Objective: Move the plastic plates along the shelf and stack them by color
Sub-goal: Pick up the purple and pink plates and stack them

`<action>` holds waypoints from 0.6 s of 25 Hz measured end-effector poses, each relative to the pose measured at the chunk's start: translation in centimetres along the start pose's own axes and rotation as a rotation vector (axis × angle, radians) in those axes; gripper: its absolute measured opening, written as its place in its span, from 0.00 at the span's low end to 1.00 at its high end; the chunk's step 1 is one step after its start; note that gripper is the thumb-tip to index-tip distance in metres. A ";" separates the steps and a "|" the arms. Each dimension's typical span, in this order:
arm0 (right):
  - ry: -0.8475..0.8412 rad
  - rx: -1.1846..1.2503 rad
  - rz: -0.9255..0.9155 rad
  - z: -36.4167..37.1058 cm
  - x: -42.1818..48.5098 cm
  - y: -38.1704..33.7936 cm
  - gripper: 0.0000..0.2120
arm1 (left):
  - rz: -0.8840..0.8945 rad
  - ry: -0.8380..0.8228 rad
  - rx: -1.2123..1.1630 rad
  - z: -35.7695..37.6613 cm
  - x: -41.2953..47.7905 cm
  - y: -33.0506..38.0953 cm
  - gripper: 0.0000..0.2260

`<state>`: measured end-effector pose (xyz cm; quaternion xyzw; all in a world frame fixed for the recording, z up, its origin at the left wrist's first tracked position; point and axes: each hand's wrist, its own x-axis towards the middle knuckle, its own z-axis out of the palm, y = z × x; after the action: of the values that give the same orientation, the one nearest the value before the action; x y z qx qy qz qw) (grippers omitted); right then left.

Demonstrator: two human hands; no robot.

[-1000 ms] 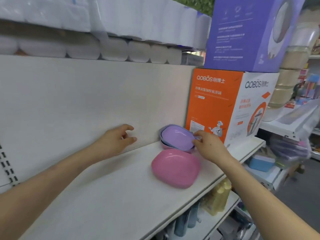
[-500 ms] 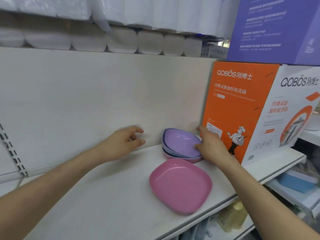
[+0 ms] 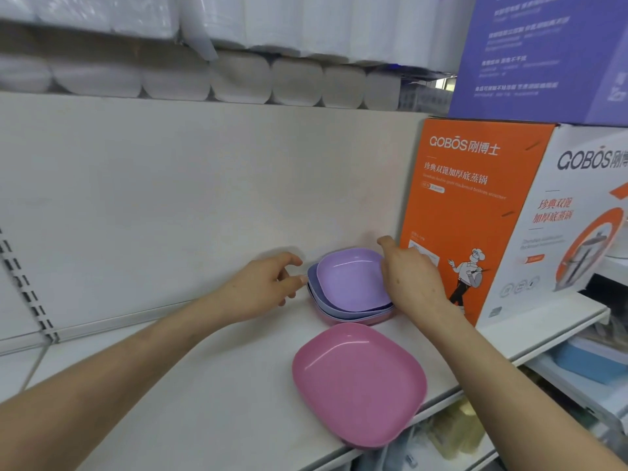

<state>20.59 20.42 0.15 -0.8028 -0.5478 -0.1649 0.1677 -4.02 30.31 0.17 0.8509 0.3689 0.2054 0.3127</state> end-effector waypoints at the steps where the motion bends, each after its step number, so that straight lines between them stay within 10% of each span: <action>1: 0.038 -0.012 -0.010 -0.4 -0.1 0.0 0.23 | -0.005 0.002 0.012 0.3 0.1 0.2 0.19; 15: 0.300 0.557 -0.090 -2.5 -1.6 3.9 0.19 | -0.152 -0.099 0.263 4.0 2.7 3.1 0.14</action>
<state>23.45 16.68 1.37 -0.6679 -0.5758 -0.1325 0.4526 1.62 29.15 -0.25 0.8631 0.4401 0.0887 0.2312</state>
